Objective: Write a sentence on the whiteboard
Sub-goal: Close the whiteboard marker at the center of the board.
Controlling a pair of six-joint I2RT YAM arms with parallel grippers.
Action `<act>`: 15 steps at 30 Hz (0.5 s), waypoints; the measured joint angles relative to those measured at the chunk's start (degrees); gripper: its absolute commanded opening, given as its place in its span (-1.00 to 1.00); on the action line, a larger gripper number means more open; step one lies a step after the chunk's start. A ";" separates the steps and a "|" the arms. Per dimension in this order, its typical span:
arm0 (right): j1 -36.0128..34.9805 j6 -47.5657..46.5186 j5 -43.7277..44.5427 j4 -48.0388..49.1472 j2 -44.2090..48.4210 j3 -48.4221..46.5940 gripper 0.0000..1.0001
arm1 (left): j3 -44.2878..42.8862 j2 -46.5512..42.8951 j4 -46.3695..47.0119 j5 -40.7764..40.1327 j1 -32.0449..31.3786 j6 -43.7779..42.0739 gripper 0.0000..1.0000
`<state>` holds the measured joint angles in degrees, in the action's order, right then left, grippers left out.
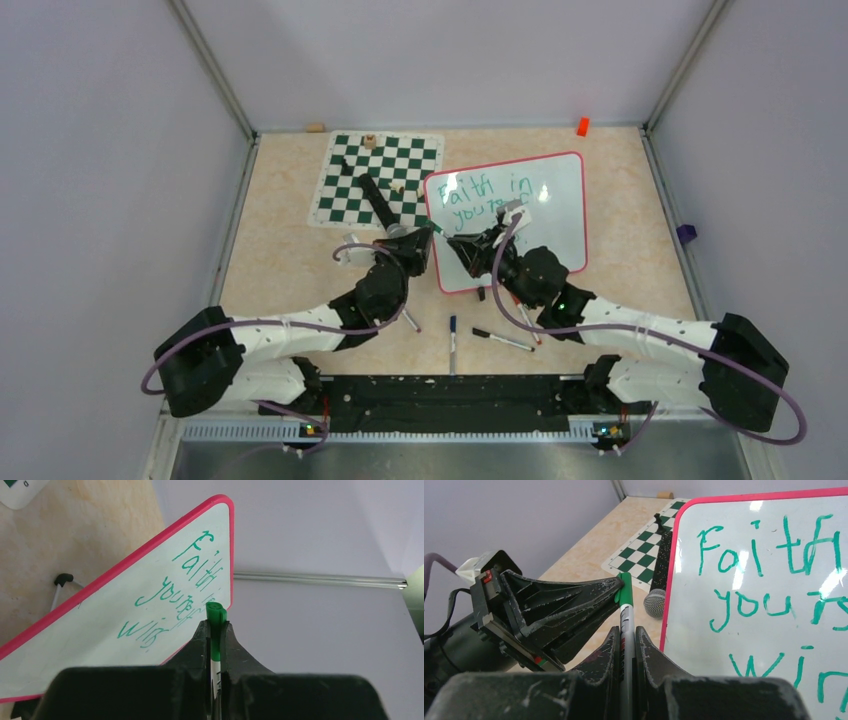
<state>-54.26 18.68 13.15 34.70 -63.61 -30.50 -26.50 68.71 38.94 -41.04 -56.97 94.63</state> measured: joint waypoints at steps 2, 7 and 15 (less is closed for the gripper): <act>0.00 -0.28 0.57 -0.31 -0.04 -0.39 -1.00 | -1.20 1.33 0.04 -3.58 -1.51 -1.22 -1.00; 0.00 -0.70 1.38 -1.27 -0.04 -0.46 -1.00 | -2.45 3.39 -0.31 -10.25 -5.16 -3.39 -1.00; 0.87 -0.98 5.62 -4.83 0.13 -0.76 -1.00 | -3.45 4.02 -1.16 -3.76 -12.48 -4.15 -1.00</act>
<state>-53.39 17.69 18.76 29.87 -63.48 -31.27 -29.95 72.73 37.78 -44.80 -69.45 90.48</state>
